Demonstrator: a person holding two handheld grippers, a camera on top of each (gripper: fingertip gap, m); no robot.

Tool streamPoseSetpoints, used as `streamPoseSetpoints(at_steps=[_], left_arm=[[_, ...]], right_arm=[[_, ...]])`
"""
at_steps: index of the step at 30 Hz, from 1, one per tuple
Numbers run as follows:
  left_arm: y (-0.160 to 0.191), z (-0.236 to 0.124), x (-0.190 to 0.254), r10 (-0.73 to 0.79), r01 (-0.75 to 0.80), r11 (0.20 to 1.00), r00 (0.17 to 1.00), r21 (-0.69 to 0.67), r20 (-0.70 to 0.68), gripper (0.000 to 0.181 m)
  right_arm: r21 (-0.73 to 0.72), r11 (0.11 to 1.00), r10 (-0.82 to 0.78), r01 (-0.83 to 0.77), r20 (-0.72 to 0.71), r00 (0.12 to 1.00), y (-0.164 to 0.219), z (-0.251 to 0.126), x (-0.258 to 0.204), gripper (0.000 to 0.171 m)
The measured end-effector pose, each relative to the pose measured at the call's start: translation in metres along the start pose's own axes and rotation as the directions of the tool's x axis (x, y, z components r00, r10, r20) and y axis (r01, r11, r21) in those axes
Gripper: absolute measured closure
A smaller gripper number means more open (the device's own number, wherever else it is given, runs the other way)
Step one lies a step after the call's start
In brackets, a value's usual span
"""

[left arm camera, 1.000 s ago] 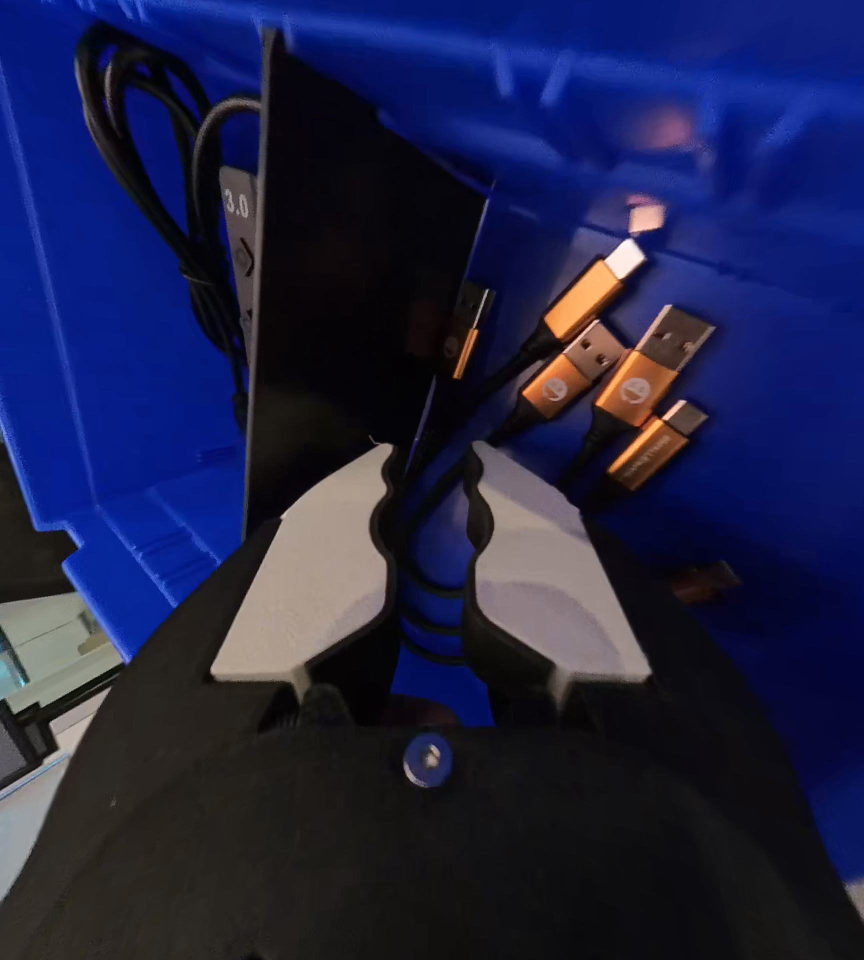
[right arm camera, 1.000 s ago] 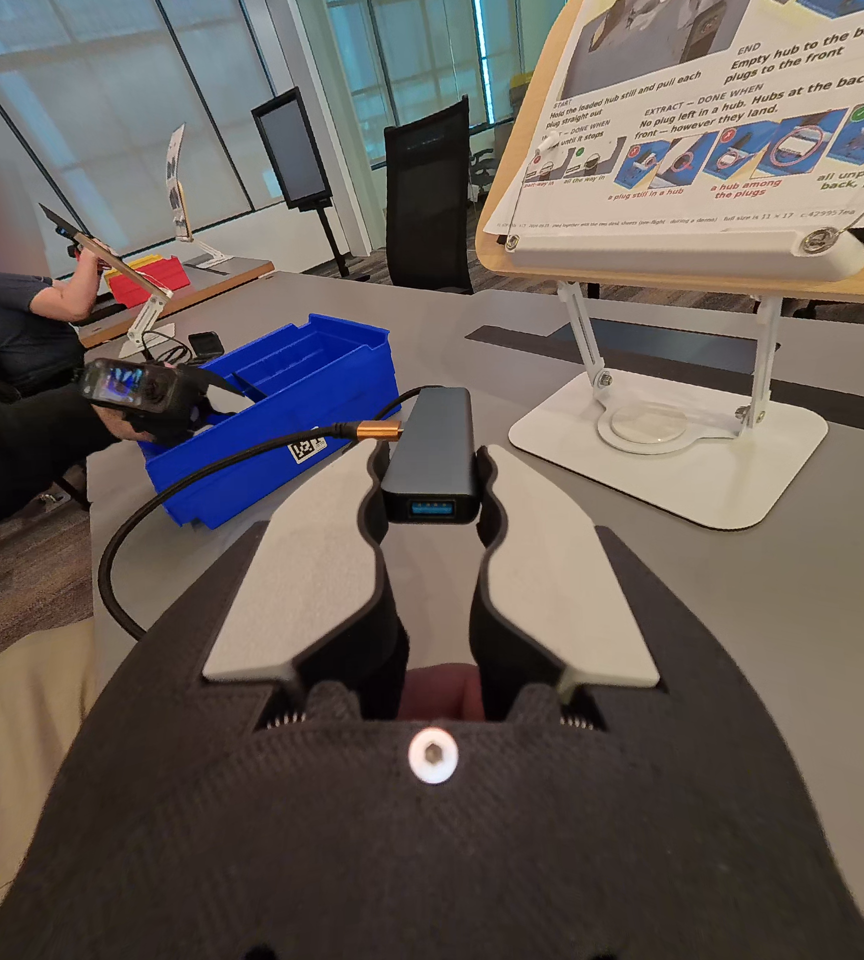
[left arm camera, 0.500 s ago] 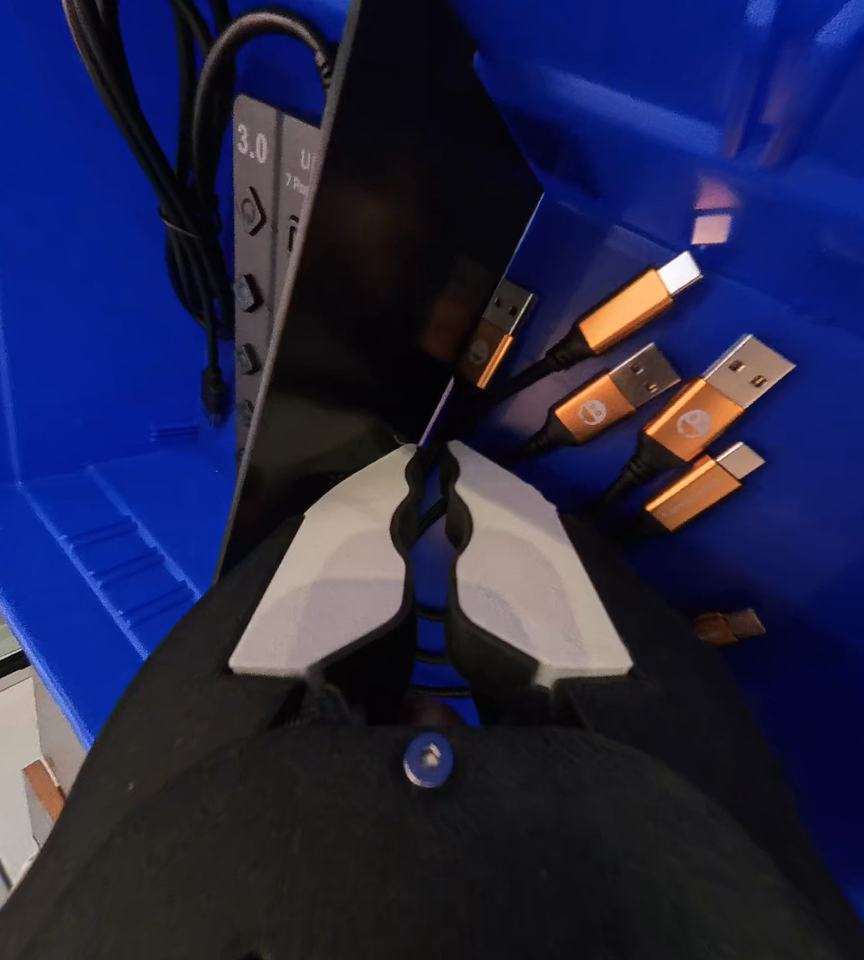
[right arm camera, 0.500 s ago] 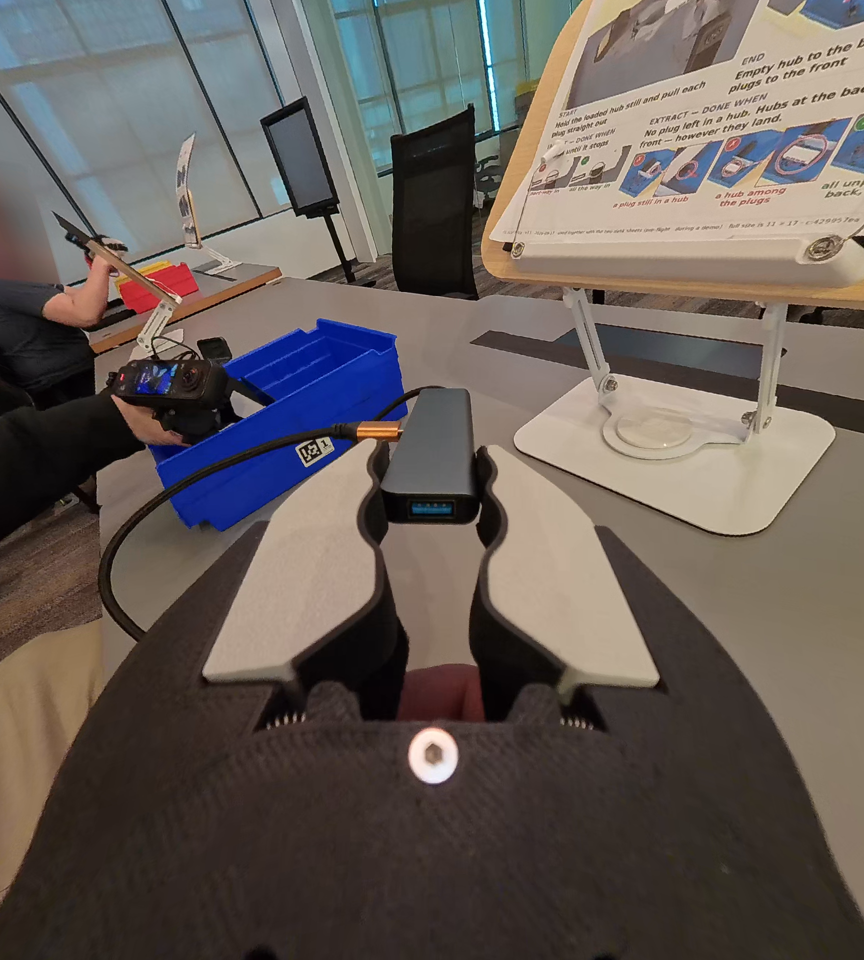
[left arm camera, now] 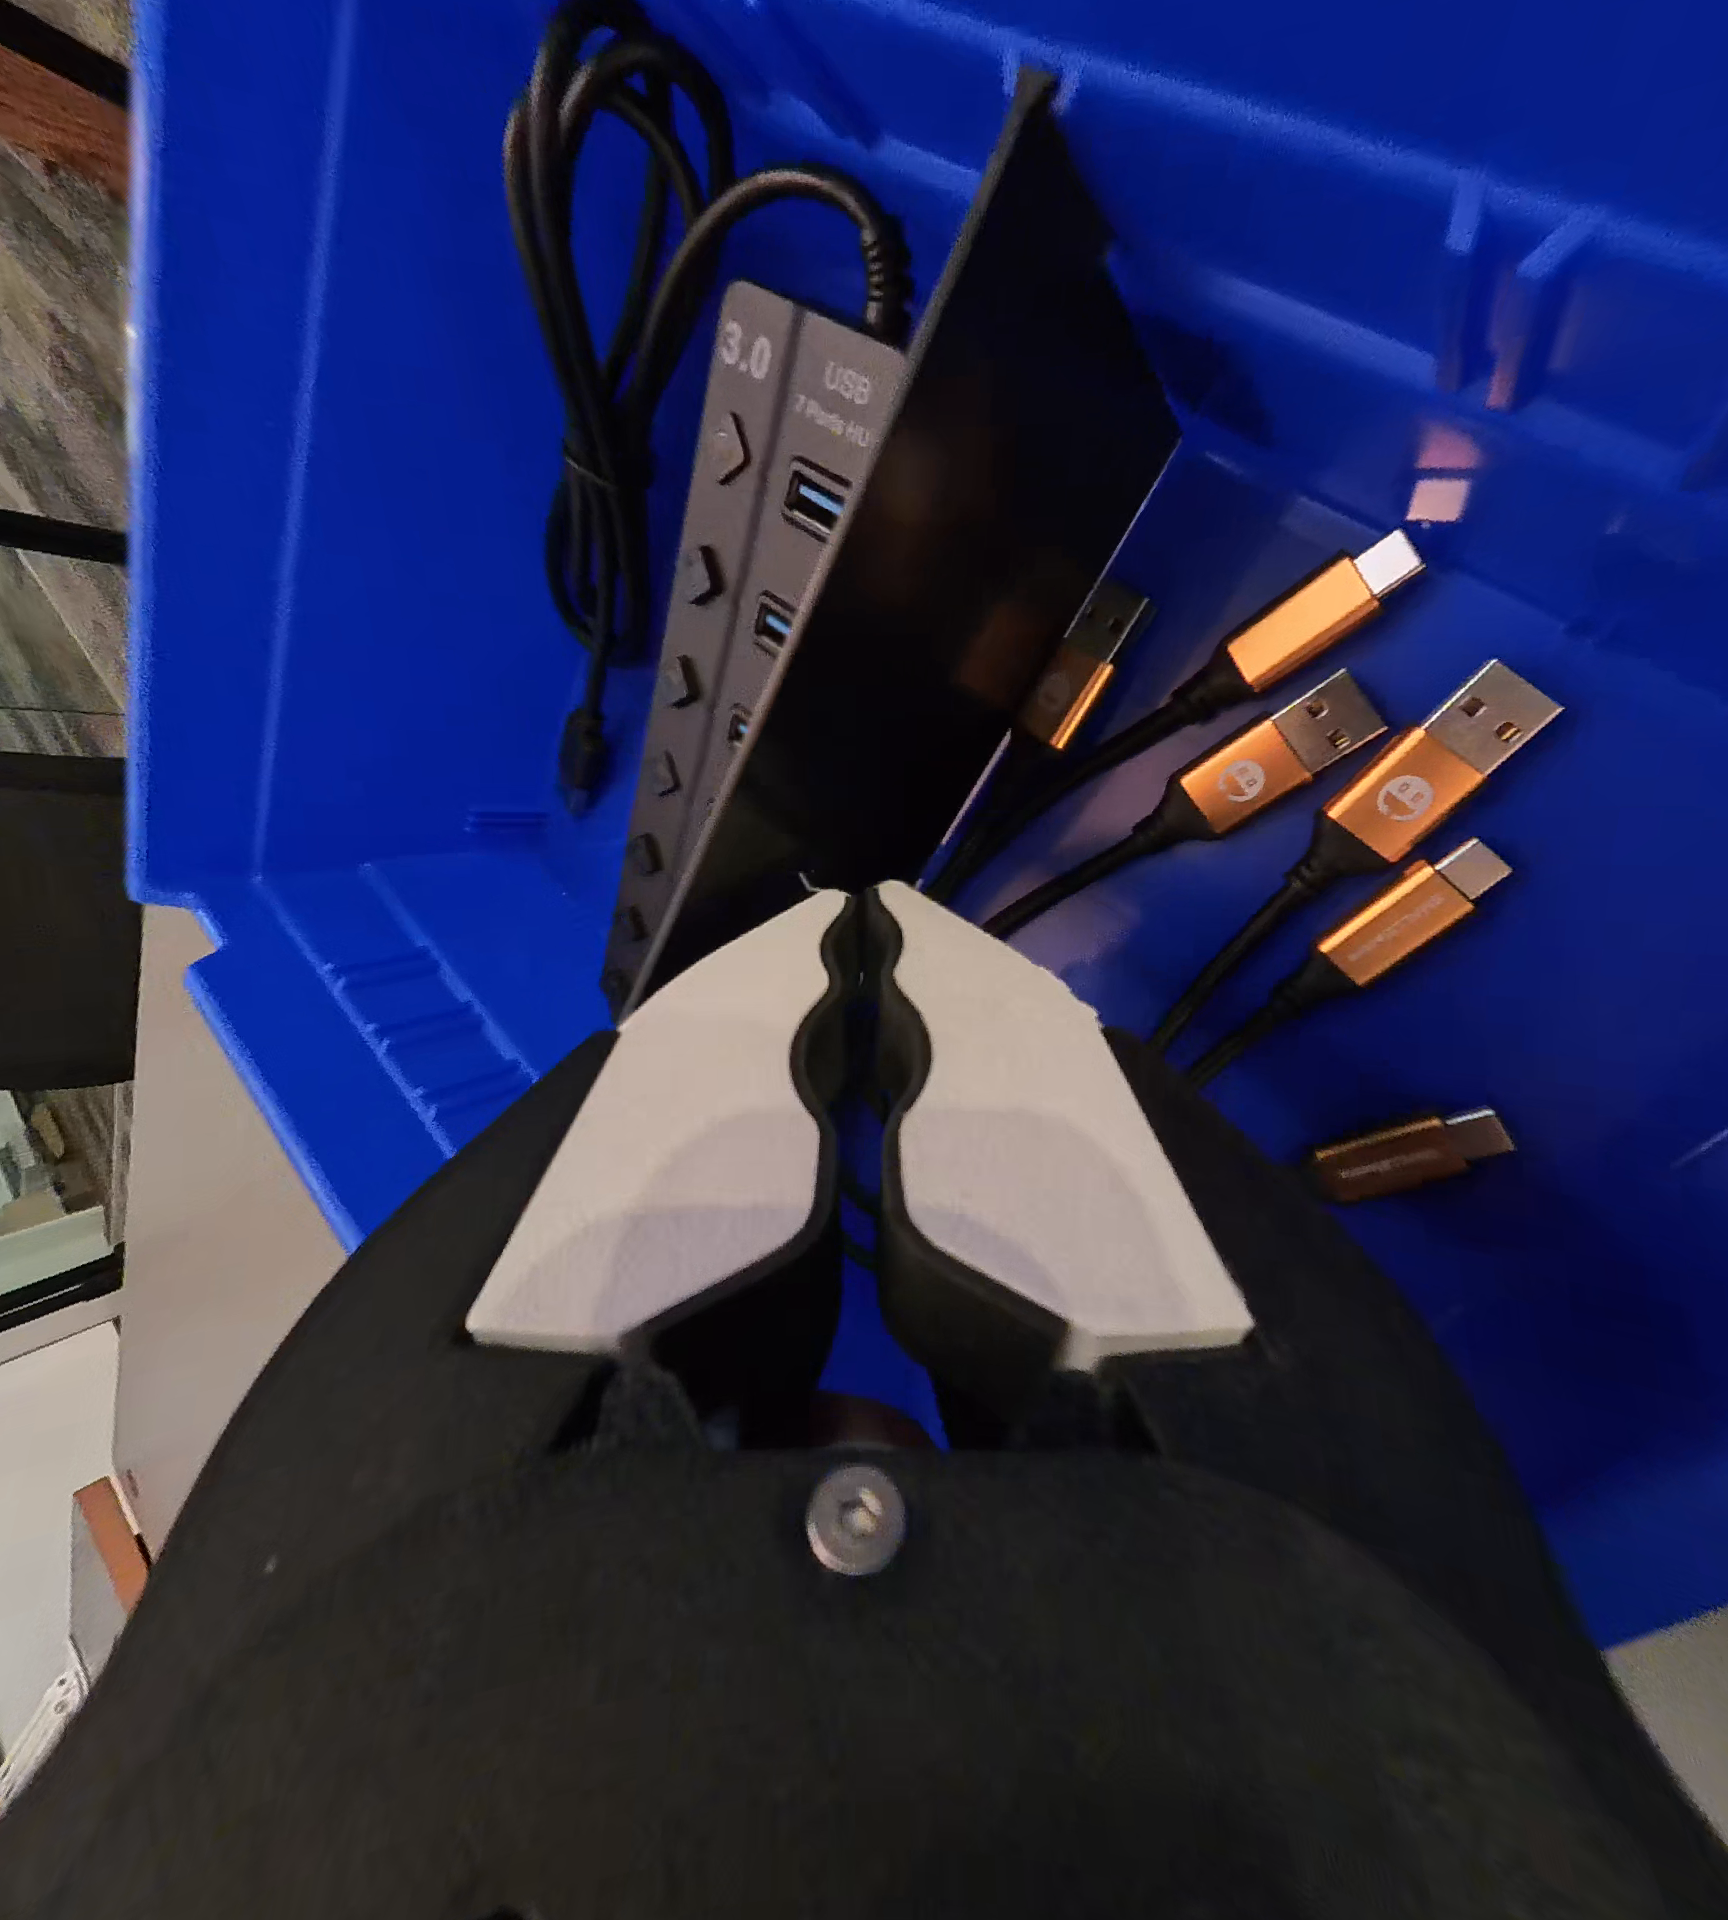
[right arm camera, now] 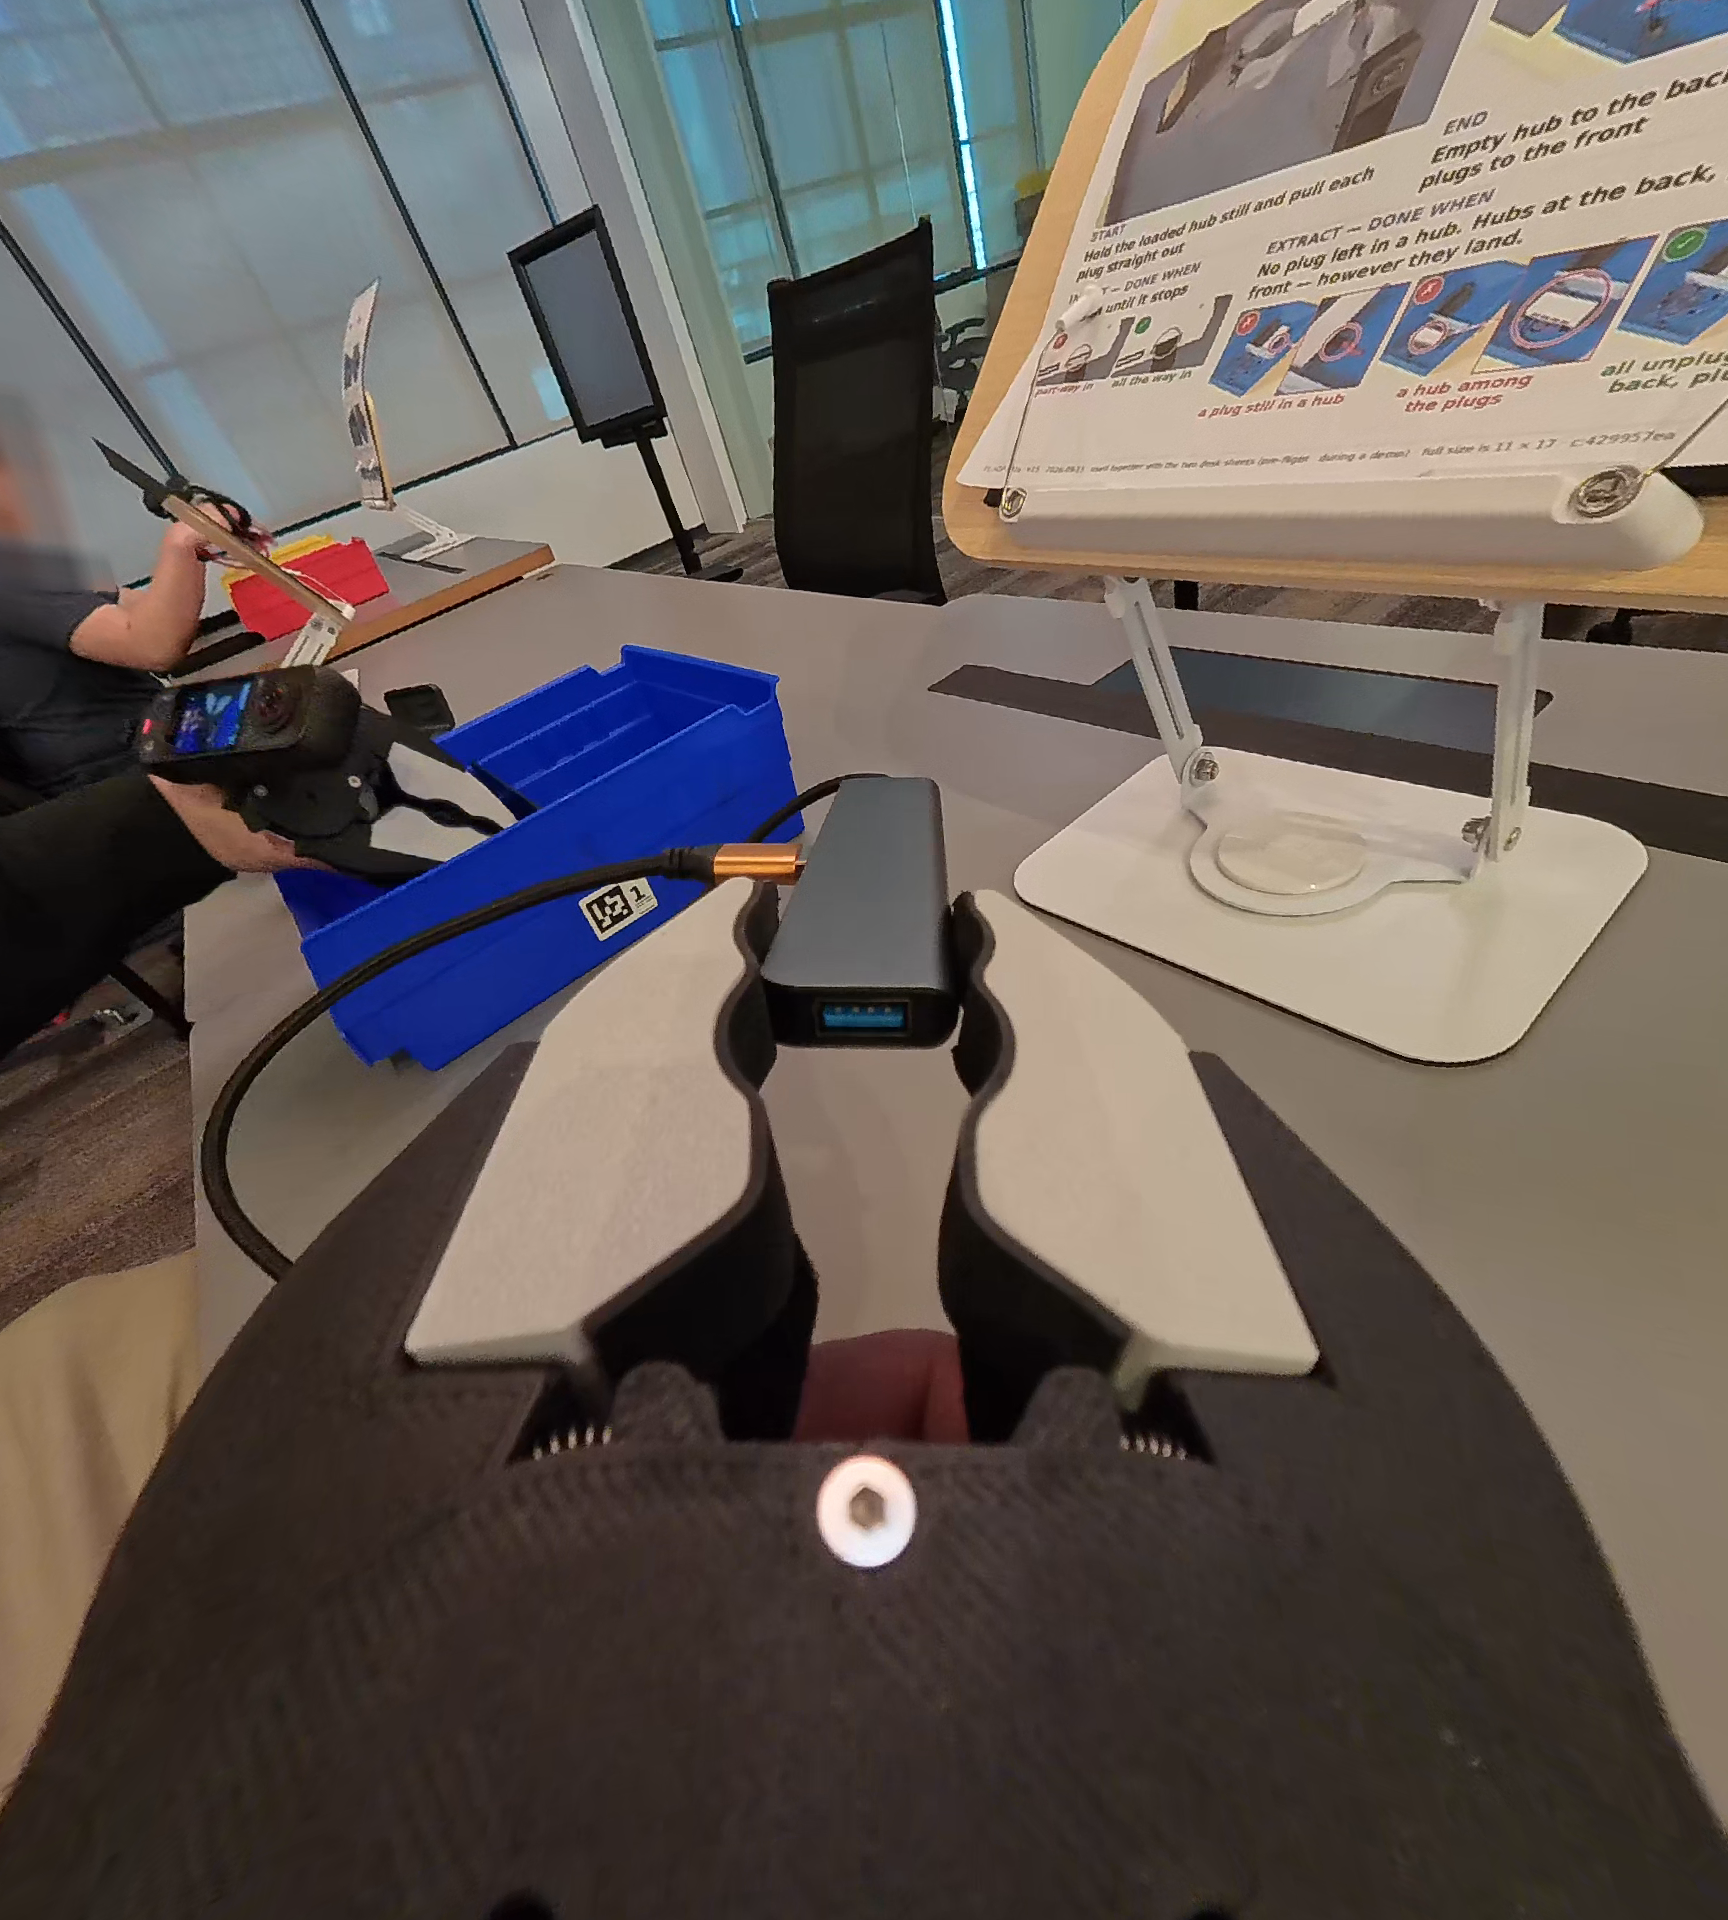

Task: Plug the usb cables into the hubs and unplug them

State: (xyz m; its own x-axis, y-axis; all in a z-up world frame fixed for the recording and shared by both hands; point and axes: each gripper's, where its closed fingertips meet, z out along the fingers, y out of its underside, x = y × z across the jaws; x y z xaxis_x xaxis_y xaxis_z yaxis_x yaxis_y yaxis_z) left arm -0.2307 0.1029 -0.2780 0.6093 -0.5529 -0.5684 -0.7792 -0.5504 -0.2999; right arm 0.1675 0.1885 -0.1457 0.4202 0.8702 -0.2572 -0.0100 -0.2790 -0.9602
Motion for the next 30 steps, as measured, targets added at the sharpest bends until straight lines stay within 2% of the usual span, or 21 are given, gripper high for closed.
streamPoseSetpoints(at_steps=[6, 12, 13, 16, 17, 21, 23, 25, 27, 30], left_arm=[[-0.006, -0.016, -0.008, -0.032, 0.031, 0.999, 0.999, 0.042, 0.021, 0.181], [-0.002, -0.004, 0.022, 0.024, -0.022, 1.0, 0.995, 0.02, -0.097, 0.18], [-0.003, -0.002, 0.03, 0.032, -0.03, 0.999, 0.99, 0.022, -0.138, 0.165], [0.0, 0.01, 0.041, 0.037, -0.039, 0.999, 0.982, -0.009, -0.183, 0.141], [0.001, 0.014, 0.043, 0.02, -0.023, 1.0, 0.979, -0.013, -0.201, 0.149], [-0.001, 0.016, 0.049, -0.02, 0.026, 0.999, 0.963, 0.019, -0.269, 0.16], [0.001, 0.019, 0.048, -0.038, 0.044, 0.999, 0.962, 0.016, -0.27, 0.174], [0.003, 0.02, 0.047, -0.069, 0.075, 0.997, 0.958, 0.01, -0.279, 0.18], [0.014, 0.021, 0.038, -0.043, 0.036, 0.999, 0.974, -0.038, -0.22, 0.18], [0.018, 0.015, 0.035, -0.039, 0.027, 0.998, 0.976, -0.057, -0.212, 0.181]], right_arm=[[0.007, 1.0, -0.003, 0.003, -0.001, 1.0, -0.002, -0.001, 0.0, 0.14], [0.009, 1.0, -0.003, 0.003, 0.002, 1.0, -0.003, -0.002, -0.001, 0.14], [0.008, 1.0, -0.004, 0.004, 0.001, 1.0, -0.003, -0.002, -0.001, 0.14], [0.006, 1.0, -0.005, 0.005, 0.003, 1.0, -0.002, -0.001, -0.002, 0.14], [0.006, 1.0, -0.005, 0.005, 0.003, 1.0, -0.002, -0.001, -0.002, 0.14], [0.006, 1.0, -0.004, 0.004, 0.003, 1.0, -0.002, -0.001, -0.002, 0.14], [0.006, 1.0, -0.003, 0.003, 0.003, 1.0, -0.002, -0.001, -0.002, 0.14], [0.007, 1.0, -0.001, 0.001, 0.004, 1.0, -0.002, -0.001, -0.002, 0.14], [0.009, 1.0, -0.003, 0.003, 0.005, 1.0, -0.002, -0.002, -0.003, 0.14], [0.011, 1.0, -0.003, 0.003, 0.005, 1.0, -0.003, -0.002, -0.002, 0.14]])
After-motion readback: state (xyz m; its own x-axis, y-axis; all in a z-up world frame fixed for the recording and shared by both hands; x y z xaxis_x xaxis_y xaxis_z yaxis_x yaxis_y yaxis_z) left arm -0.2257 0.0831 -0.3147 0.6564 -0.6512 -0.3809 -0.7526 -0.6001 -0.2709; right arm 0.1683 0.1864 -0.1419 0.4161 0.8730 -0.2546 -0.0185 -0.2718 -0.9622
